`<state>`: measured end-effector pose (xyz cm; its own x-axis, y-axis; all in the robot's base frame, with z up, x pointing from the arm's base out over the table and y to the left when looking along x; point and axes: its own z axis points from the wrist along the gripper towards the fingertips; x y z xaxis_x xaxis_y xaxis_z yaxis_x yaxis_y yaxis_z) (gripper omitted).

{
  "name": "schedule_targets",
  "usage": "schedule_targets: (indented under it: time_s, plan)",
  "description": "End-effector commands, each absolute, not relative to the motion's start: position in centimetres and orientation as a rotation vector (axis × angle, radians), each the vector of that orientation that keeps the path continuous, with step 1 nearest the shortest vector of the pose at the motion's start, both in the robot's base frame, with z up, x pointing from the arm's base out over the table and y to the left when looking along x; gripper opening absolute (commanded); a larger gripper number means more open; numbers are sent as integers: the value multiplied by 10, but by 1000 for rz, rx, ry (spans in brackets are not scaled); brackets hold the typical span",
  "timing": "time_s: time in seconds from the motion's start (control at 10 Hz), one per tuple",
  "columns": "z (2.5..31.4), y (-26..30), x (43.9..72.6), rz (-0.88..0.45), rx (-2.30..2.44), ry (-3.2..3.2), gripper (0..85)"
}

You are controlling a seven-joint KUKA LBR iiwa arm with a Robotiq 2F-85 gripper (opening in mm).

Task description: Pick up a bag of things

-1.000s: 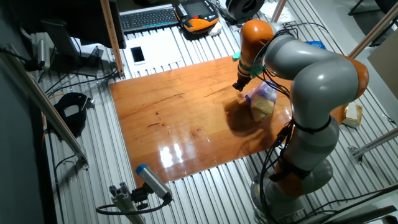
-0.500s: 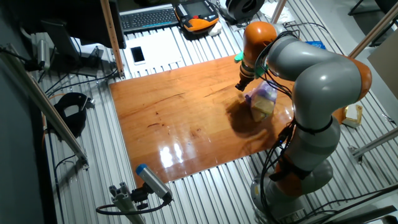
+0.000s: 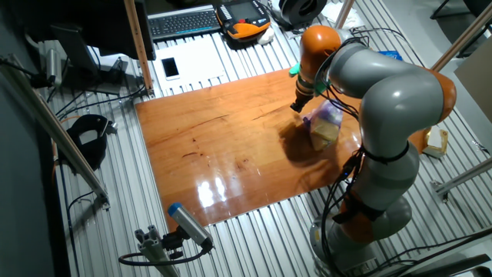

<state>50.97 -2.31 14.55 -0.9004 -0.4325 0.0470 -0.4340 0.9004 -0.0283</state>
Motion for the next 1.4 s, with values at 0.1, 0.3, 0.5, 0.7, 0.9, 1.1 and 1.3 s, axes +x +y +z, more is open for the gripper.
schedule_targets:
  time_s: [0.1,0.3,0.5,0.7,0.9,1.1,1.3]
  plan:
    - [146,-24,510,77,673,-3015,0]
    - [146,-24,510,37,581,-3023,0]
    - [146,-24,510,91,558,-3013,0]
    - [146,-24,510,148,557,-3076,0]
    - [146,-24,510,123,541,-3064,0]
    - [146,-24,510,120,538,-3062,0]
    - [141,-23,515,134,535,-3061,0]
